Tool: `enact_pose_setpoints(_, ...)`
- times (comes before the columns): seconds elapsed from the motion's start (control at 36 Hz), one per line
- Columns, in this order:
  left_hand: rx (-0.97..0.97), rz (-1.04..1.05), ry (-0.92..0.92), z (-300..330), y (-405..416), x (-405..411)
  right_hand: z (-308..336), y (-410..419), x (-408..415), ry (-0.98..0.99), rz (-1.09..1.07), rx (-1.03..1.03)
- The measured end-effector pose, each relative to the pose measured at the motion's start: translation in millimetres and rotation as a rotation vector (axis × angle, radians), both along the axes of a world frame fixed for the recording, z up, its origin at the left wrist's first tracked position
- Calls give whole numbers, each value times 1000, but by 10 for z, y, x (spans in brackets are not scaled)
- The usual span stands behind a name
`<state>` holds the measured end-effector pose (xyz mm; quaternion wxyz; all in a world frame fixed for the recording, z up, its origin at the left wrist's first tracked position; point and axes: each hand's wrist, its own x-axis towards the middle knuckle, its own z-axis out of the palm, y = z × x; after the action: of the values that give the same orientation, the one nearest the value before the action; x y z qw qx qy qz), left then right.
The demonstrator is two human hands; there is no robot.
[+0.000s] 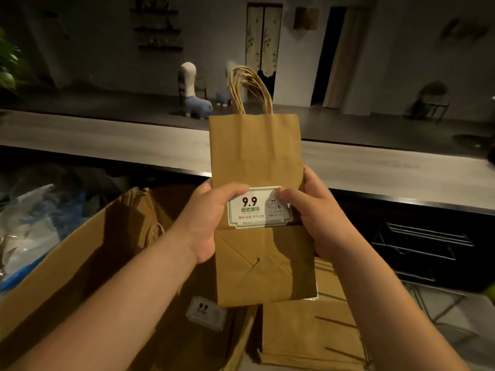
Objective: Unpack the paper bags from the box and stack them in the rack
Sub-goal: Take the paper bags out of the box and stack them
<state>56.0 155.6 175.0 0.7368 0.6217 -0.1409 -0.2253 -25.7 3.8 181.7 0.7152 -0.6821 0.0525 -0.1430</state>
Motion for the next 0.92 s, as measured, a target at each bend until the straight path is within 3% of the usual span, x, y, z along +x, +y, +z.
enact_pose_setpoints(0.28, 51, -106, 130, -209, -639, -449, -352, -527, -546, 43, -129, 71)
enact_pose_setpoints(0.56, 226, -72, 39, -554, -1152, -764, -809, -982, -836, 143, -209, 176)
enact_pose_setpoints(0.75, 483, 14, -105, -1007, -1256, -962, -1336, -999, -991, 245, -272, 298)
enact_pose_setpoints(0.92, 523, 44, -70, -1412, -1213, -1115, -1739, -903, -1067, 293, -322, 300)
